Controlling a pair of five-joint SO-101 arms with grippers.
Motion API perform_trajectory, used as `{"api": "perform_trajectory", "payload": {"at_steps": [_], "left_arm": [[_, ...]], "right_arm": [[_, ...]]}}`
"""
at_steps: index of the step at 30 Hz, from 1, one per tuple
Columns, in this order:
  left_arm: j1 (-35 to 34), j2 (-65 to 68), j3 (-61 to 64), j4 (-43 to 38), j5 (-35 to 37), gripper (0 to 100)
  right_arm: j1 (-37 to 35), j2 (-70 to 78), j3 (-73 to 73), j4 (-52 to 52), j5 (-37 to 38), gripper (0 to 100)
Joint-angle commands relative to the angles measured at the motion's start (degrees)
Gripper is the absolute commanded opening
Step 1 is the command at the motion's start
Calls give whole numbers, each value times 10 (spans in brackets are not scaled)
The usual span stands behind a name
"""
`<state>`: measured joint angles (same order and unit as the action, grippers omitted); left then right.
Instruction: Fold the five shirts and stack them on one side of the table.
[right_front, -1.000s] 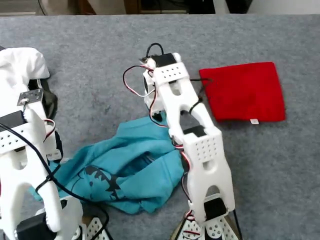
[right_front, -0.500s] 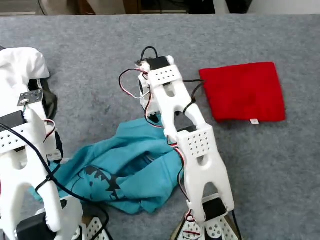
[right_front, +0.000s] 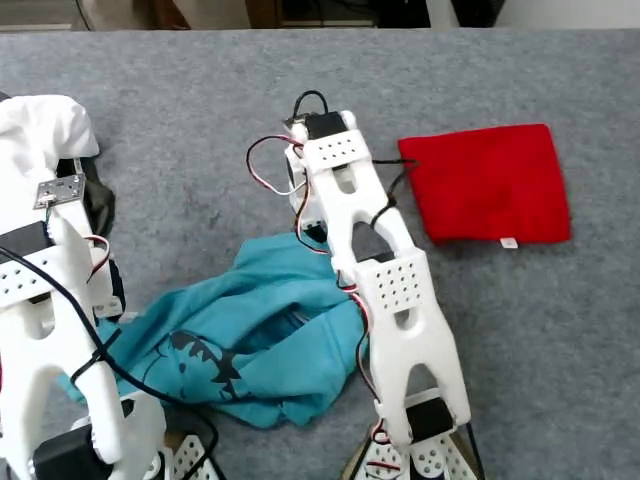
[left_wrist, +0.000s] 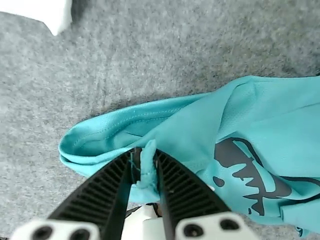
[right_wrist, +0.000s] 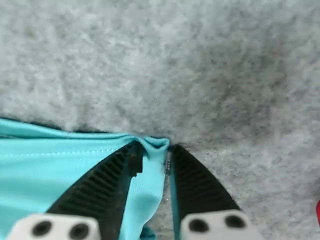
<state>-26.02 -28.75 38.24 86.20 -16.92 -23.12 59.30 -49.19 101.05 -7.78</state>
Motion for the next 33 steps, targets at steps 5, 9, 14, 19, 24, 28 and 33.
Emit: {"api": "perform_trajectory", "payload": {"at_steps": [5, 9, 14, 19, 24, 28, 33], "left_arm": [[2, -10, -7, -5, 1, 19], [2, -11, -7, -5, 1, 19], [5, -12, -19, -5, 1, 19], [5, -12, -79, -5, 1, 19], [5, -13, -193, -2, 2, 19], [5, -13, -325, -1, 1, 19], [20, -13, -475, 0, 4, 19]], "right_arm": [[-10, -8, 2, 10, -4, 33], [-10, -33, 2, 10, -4, 15], [-3, -86, 2, 11, -6, 10], [9, -181, 3, 11, -4, 1], [18, -330, 5, 13, 2, 2], [29, -480, -19, 7, 86, 2], [77, -639, -108, -55, 154, 2]]}}
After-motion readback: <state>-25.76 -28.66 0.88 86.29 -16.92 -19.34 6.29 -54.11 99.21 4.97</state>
